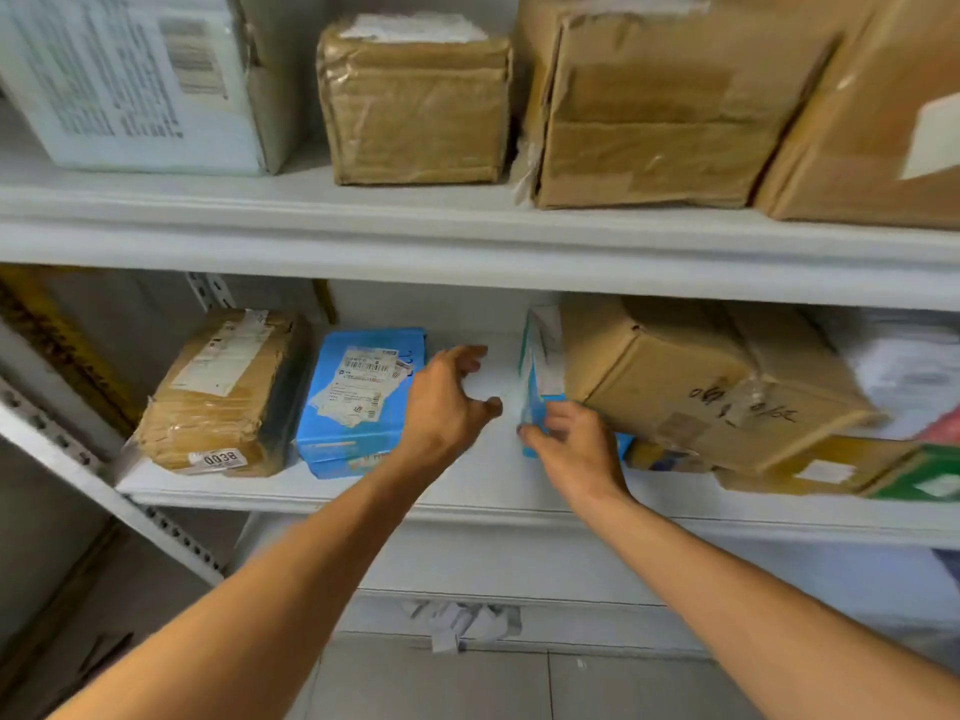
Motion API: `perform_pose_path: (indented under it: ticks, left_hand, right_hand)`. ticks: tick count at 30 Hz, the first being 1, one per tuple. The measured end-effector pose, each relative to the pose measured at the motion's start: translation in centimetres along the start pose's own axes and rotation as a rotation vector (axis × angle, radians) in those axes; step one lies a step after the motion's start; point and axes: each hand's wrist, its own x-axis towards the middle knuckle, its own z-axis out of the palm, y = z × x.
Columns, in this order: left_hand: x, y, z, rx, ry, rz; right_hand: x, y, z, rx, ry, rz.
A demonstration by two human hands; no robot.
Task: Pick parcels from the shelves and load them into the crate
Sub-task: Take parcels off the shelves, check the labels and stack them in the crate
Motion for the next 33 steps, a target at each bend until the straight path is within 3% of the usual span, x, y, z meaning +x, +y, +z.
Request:
perform_pose_path:
  ticks: [3,11,15,19,27,33]
  left_hand:
    - [-1.2,4.1,2.5,-0.054,-0.03,0.019]
    - [-5.7,9.5,6.9,-0.143,0.056,-0.056]
    - [-6.6,10.5,7.9,-0.176,0.049,-0.05]
    - [-5.6,11.5,8.4,-0.338,0.065,-0.054]
    - [-2.7,12.6,10.0,-0.56,0.147,-0.204]
    - [-3.3,12.4,10.2,-0.58,0.203,-0.299]
  right_hand:
    - [-0.9,0.7,-4.6,-0.04,-0.026,-0.018]
    - [-3.9,3.0,-13.9,-0.141,0.096,-0.022]
    - [-4.7,3.2,-17.2,-0.144,0.239,-0.036]
    - [-3.7,3.2,-19.6,0.01,0.423,0.027]
    - [0.8,3.3,-21.8,0.433,0.452,0.204]
    - [1.0,4.1,-21.4,0.309,0.405,0.119]
